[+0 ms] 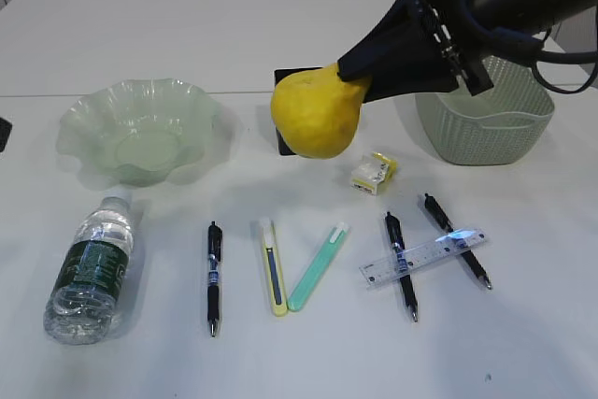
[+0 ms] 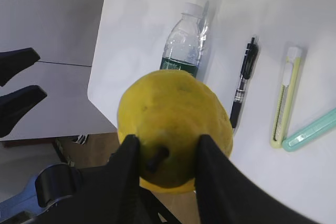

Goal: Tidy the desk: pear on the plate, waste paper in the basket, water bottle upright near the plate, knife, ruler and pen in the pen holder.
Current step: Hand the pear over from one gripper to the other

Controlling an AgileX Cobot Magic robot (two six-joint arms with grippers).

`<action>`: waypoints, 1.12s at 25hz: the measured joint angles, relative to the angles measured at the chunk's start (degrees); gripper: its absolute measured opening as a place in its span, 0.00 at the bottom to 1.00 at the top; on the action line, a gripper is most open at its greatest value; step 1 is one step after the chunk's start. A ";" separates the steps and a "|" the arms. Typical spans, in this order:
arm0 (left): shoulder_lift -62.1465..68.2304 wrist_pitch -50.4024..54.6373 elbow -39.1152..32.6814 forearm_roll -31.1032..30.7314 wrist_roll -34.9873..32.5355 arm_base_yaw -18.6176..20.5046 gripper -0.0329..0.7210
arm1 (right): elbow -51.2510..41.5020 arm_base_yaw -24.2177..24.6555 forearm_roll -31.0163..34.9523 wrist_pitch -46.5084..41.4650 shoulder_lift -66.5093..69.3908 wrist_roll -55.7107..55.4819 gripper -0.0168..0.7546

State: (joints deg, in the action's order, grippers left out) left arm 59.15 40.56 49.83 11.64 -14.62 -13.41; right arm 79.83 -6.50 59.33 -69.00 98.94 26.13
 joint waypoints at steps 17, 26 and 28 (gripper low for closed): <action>8.16 -21.24 0.00 -2.90 -13.94 -19.72 0.86 | 0.00 0.00 9.48 -0.08 0.00 1.42 0.31; 13.51 -34.00 0.00 -8.10 -14.17 -26.48 0.95 | 0.00 0.00 9.60 -0.08 0.00 1.64 0.31; 13.75 -36.12 0.00 -8.21 -14.17 -26.76 0.95 | 0.00 0.00 9.60 -0.08 0.00 1.76 0.31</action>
State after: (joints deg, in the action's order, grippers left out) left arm 72.90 4.44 49.83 3.43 -28.79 -40.17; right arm 79.83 -6.50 68.93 -69.08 98.94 27.89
